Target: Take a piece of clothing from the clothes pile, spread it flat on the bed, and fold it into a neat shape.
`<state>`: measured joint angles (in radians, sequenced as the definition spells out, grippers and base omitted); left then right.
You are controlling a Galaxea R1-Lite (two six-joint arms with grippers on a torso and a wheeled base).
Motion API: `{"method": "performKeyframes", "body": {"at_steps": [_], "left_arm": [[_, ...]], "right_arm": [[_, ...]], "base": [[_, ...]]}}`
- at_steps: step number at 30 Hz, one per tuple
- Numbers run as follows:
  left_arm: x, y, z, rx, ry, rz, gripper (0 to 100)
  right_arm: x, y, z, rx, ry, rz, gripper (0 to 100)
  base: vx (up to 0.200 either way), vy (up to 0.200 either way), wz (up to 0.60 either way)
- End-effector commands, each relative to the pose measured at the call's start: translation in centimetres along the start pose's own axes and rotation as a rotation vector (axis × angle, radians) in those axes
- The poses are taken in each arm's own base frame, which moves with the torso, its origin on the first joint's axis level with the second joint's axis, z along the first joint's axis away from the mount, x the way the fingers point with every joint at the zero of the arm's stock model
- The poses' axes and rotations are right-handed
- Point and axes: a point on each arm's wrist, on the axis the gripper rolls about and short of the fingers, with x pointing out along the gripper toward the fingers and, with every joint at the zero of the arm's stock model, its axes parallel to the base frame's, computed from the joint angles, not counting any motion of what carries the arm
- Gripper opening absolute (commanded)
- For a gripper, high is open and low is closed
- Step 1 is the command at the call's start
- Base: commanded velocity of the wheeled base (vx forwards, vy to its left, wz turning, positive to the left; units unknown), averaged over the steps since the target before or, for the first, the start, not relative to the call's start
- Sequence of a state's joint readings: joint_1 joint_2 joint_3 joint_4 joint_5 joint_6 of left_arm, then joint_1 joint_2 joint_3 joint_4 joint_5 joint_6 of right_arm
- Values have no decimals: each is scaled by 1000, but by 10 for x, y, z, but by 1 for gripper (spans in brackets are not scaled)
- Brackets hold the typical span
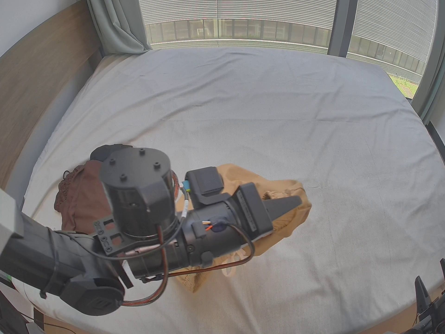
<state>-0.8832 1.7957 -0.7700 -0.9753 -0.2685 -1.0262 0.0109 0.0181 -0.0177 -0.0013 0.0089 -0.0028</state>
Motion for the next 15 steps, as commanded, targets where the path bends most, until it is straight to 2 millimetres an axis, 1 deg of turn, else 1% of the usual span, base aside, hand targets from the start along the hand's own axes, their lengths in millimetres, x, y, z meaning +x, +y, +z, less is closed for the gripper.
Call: {"method": "performKeyframes", "body": {"at_steps": [1, 5, 7, 8, 10, 12, 13, 14, 15], "left_arm": [[25, 4, -11, -22, 66, -21, 0], [38, -13, -13, -60, 85, -97, 0], [43, -27, -11, -89, 92, -153, 0], [43, -27, -11, -89, 92, -153, 0], [44, -49, -5, -128, 89, -231, 0], [40, -68, 2, -152, 76, -296, 0], [40, -68, 2, -152, 76, -296, 0], [31, -89, 11, -192, 56, -367, 0], [26, -99, 17, -217, 43, -405, 0]], "right_arm": [[0, 0, -5, 0, 5, 0, 100], [0, 0, -5, 0, 5, 0, 100], [0, 0, -5, 0, 5, 0, 100], [0, 0, -5, 0, 5, 0, 100], [0, 0, -5, 0, 5, 0, 100], [0, 0, -5, 0, 5, 2, 100], [0, 0, -5, 0, 5, 2, 100], [0, 0, -5, 0, 5, 0, 100], [0, 0, -5, 0, 5, 0, 100]], "base": [[0, 0, 0], [0, 0, 0], [0, 0, 0], [0, 0, 0], [0, 0, 0], [0, 0, 0], [0, 0, 0], [0, 0, 0], [0, 0, 0]]}}
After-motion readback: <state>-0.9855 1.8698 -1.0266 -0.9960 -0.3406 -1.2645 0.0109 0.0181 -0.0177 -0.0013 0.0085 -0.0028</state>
